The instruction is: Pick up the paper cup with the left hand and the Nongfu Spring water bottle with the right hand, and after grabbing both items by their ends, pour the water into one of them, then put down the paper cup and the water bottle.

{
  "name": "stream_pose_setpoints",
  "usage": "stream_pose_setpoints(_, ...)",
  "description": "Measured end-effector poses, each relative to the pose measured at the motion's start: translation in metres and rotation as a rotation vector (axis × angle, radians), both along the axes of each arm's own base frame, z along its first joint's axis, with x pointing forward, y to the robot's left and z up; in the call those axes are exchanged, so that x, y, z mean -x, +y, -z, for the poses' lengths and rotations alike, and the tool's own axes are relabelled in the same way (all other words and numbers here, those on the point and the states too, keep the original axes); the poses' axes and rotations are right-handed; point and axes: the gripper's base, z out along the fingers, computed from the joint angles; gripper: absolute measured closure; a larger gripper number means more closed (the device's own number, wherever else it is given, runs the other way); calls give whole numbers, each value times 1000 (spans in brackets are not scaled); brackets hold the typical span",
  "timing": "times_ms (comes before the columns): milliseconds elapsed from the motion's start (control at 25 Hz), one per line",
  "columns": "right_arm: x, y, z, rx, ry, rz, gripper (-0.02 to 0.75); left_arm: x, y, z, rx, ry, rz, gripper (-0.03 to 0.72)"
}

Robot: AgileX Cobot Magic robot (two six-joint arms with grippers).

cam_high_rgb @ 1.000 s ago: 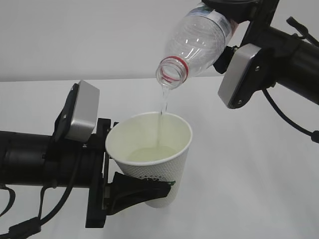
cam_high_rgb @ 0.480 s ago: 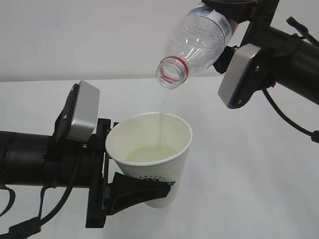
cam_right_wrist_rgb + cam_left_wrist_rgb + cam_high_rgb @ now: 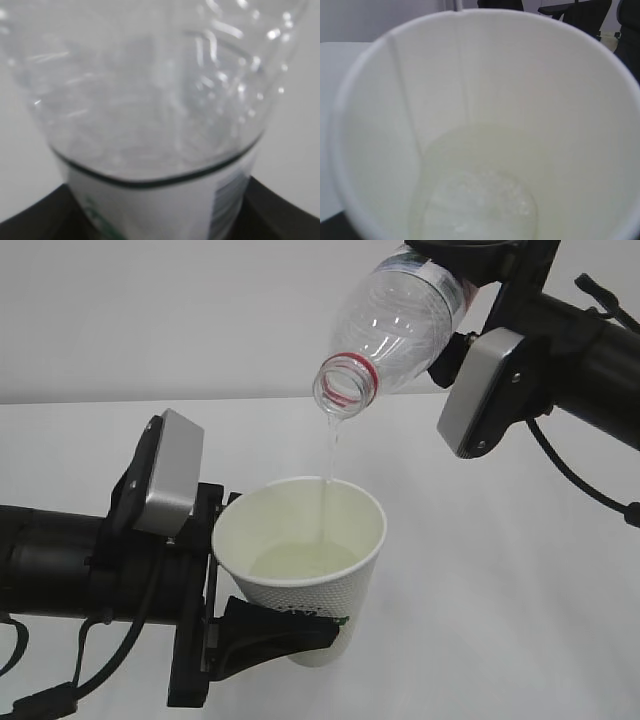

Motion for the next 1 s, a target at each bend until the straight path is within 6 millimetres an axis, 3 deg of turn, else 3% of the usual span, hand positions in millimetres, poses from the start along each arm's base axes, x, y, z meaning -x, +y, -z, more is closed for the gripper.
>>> stream_pose_setpoints(1000,0,0,-1,0,-2,0,268,0,0,1,-7,-2,3,160)
